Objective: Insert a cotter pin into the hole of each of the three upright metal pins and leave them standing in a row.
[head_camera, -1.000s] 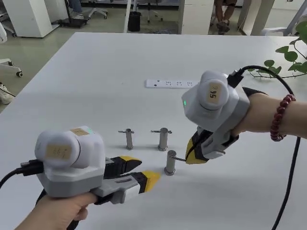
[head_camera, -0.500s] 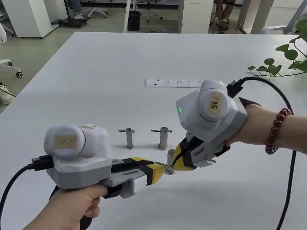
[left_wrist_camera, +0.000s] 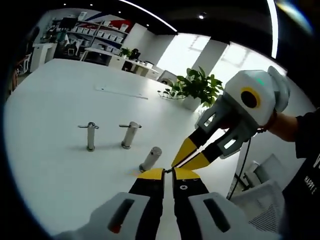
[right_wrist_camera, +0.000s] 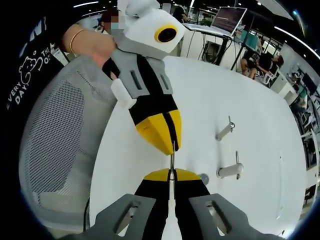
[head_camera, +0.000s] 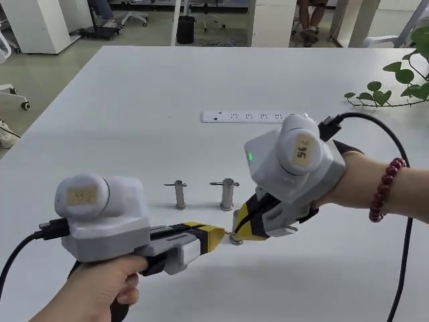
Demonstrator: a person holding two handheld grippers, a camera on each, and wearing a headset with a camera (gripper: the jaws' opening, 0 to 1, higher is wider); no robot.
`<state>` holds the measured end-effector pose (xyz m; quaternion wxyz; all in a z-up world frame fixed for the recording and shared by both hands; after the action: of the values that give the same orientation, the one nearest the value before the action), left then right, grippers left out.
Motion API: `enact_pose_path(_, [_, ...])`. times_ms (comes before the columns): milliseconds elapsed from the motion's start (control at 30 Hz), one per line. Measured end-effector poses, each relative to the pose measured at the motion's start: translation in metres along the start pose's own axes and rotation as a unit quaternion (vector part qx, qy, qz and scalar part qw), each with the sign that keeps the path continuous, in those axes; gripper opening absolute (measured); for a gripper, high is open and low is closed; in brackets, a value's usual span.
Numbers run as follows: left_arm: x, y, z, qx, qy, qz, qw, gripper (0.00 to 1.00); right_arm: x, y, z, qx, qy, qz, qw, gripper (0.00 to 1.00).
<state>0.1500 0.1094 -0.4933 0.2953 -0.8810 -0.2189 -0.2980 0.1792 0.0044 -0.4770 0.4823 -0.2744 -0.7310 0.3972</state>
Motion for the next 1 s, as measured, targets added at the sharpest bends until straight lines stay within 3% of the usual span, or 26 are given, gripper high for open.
enact_pose_path(633, [0.0006, 0.0041, -0.0031, -0.012, -0.039, 0.006, 0.9991, 0.01, 0.0039, -0.0016, -0.0019, -0.017, -0.023, -0.021, 0.9994, 0.00])
enact_pose_path(733, [0.0007, 0.0037, -0.0037, -0.012, -0.019, 0.005, 0.9997, 0.01, 0.0033, -0.0011, -0.0022, -0.018, -0.014, -0.028, 0.9993, 0.00])
enact_pose_path(833, [0.0006, 0.0031, -0.0034, -0.013, -0.018, 0.009, 0.9997, 0.01, 0.0027, -0.0002, -0.0017, -0.019, -0.007, -0.035, 0.9992, 0.00])
enact_pose_path(867, [0.0019, 0.0028, -0.0034, -0.015, 0.000, 0.006, 0.9999, 0.01, 0.0023, 0.0001, -0.0019, -0.020, 0.001, -0.040, 0.9990, 0.00])
enact_pose_path(1000, [0.0030, 0.0009, -0.0053, -0.018, 0.023, 0.004, 0.9996, 0.00, -0.0010, -0.0013, -0.0030, -0.021, 0.016, -0.050, 0.9984, 0.00])
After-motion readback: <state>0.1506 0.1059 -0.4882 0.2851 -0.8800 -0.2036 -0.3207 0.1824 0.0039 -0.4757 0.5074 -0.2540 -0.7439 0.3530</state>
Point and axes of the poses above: the centre of the closed fingertips' face, and the gripper's own axes: y roughly forward along the fingers, z roughly to its left, x roughly out of its top, the point moved 7 cm from there along -y, roughly backward along the fingers, and after that the axes turned 12 degrees about -y, right-handed, at the moved point
